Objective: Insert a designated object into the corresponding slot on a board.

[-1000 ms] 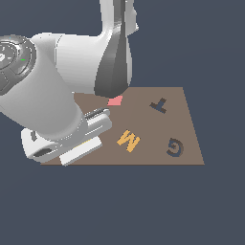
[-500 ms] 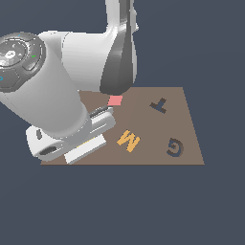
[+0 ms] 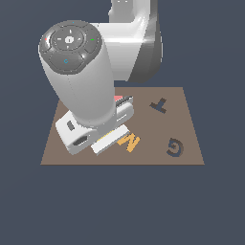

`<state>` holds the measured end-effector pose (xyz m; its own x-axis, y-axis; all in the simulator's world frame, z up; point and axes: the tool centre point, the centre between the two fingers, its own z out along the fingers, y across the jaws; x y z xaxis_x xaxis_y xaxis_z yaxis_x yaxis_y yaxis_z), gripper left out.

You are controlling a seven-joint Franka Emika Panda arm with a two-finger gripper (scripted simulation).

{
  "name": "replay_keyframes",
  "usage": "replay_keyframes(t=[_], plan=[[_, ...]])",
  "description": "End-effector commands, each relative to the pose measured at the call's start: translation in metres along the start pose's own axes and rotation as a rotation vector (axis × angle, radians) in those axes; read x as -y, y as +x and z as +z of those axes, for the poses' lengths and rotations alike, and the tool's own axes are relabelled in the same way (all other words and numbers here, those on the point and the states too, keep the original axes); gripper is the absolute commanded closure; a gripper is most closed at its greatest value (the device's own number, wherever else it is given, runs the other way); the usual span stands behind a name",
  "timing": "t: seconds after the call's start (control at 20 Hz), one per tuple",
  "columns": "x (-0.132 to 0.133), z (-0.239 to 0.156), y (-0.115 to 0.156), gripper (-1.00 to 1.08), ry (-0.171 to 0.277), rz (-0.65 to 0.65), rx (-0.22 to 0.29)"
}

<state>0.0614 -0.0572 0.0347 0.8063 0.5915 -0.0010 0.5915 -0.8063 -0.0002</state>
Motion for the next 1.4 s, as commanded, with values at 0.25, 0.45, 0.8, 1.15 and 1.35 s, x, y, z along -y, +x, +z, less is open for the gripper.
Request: replay_keyframes(t=[0.25,0.45,0.8,1.15,1.35], plan=[[0.087,-0.002,0.014,1.08,0.0,-0.125,-0.001],[0.135,-0.004,0.017,1.08,0.0,-0.194,-0.001],[0.2,-0.005,0.016,1.08,-0.001,-0.286,0.0],[0.233,-0.006,0.014,1.08,-0.001,-0.333,0.0],[0.235,-0.006,0.014,1.08,0.0,-0.336,0.0]])
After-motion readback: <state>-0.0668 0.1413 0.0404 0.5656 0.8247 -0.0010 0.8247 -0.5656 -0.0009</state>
